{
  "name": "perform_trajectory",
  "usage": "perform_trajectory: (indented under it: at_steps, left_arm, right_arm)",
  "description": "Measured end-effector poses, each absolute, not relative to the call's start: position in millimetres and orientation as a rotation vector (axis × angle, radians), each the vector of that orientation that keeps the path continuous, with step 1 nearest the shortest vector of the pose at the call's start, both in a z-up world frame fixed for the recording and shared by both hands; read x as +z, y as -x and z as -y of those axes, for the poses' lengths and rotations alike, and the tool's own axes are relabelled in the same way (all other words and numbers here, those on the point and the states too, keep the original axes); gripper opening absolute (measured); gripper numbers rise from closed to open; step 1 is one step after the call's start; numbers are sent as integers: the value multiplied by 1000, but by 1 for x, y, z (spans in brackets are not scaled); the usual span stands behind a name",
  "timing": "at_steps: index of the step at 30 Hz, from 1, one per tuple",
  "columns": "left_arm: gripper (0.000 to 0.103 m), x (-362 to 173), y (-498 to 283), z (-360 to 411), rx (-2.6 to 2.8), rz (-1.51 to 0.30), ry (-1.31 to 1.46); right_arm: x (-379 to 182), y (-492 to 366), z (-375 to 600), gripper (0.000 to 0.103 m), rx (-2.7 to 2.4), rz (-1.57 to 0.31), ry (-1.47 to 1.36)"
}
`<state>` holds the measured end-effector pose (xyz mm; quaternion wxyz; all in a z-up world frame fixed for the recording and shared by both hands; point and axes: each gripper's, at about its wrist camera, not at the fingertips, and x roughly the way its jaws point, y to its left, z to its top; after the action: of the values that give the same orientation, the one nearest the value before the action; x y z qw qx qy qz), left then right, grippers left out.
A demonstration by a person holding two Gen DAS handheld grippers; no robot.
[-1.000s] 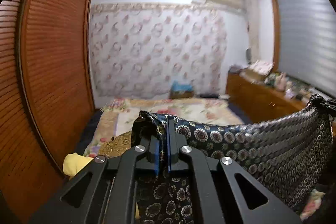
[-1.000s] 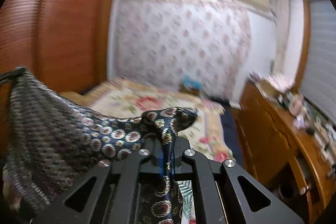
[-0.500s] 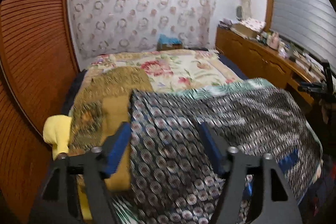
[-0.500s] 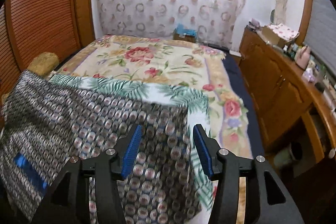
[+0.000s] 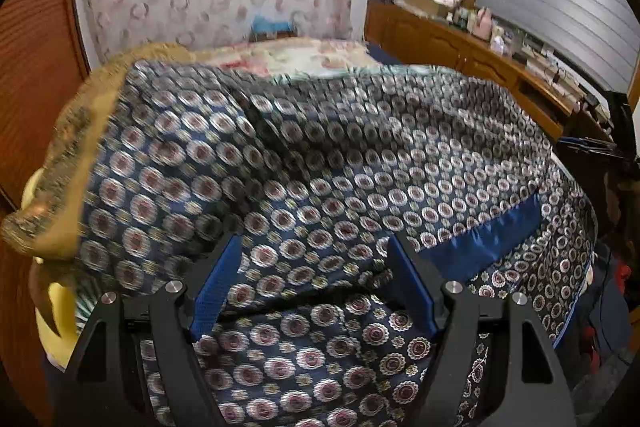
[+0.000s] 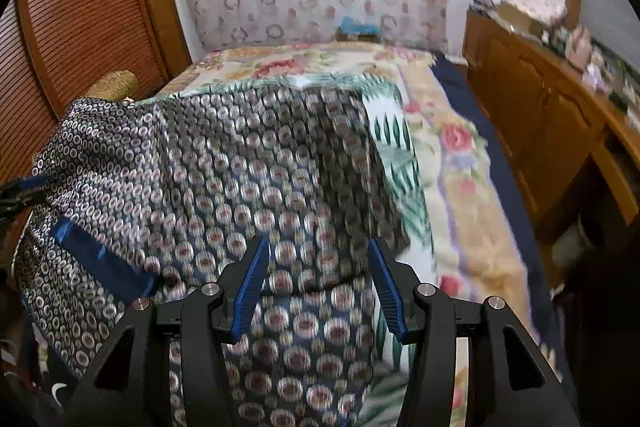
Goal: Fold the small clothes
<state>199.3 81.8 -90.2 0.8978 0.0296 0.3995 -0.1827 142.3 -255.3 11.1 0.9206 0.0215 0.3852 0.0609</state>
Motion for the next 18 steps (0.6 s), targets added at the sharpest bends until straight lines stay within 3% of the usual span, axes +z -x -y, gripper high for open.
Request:
perform_trajectory:
  at_steps: [3, 18]
  left_arm:
    - [76, -101, -201, -75, -380, -850, -66]
    - [80, -131, -203, -58, -328, -890, -118]
  right_arm:
    - [3, -141, 263, 67, 132, -841, -86]
    - [-1, -176, 266, 66, 111, -828, -125]
